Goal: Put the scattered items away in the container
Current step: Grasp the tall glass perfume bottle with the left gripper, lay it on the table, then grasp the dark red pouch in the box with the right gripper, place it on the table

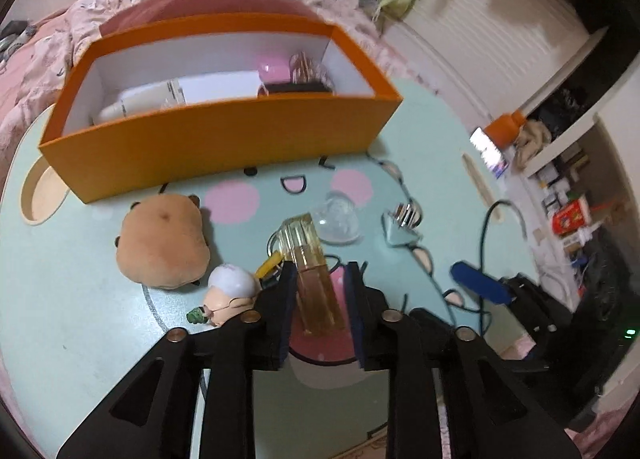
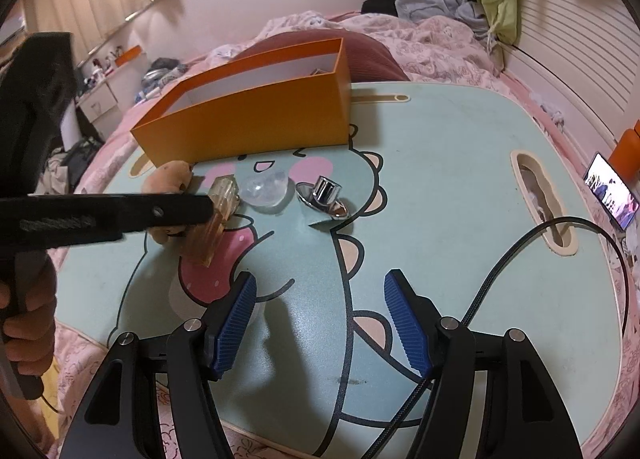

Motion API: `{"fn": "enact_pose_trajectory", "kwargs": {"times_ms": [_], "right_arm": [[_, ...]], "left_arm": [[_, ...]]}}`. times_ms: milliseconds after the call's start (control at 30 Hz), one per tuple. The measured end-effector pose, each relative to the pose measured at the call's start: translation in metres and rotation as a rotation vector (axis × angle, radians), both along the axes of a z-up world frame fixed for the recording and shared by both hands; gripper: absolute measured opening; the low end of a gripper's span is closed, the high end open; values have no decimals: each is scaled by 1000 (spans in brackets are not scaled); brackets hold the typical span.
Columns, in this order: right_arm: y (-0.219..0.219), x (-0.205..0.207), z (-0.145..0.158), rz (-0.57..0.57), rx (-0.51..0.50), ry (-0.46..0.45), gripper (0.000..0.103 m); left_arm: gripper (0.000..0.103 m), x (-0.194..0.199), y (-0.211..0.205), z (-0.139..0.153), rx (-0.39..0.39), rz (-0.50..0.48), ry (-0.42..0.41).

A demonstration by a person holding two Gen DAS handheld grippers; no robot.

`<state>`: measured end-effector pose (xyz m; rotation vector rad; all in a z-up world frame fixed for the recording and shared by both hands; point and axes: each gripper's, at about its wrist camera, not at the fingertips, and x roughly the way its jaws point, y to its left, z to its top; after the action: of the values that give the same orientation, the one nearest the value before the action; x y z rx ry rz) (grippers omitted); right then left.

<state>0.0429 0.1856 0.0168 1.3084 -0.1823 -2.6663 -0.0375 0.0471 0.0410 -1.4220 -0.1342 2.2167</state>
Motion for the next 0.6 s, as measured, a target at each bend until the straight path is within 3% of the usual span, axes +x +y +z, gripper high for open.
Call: {"fn": "enact_pose_trajectory", "kwargs": {"times_ms": [133,300,500,600], "right_arm": [[0,0,0,-1,3,-1,67],[-1,0,0,-1,6,-1,67],[-1,-1,-1,3,5,-2,67],[-1,-1,0,16,-15,-4,67]], "left_arm": [[51,17,-18,10,64,45,69],[51,53,-36,13,-14,141,192],[51,65,-54,-21,-70,236,114],[53,66,-47,-26,-141,248,156]]}}
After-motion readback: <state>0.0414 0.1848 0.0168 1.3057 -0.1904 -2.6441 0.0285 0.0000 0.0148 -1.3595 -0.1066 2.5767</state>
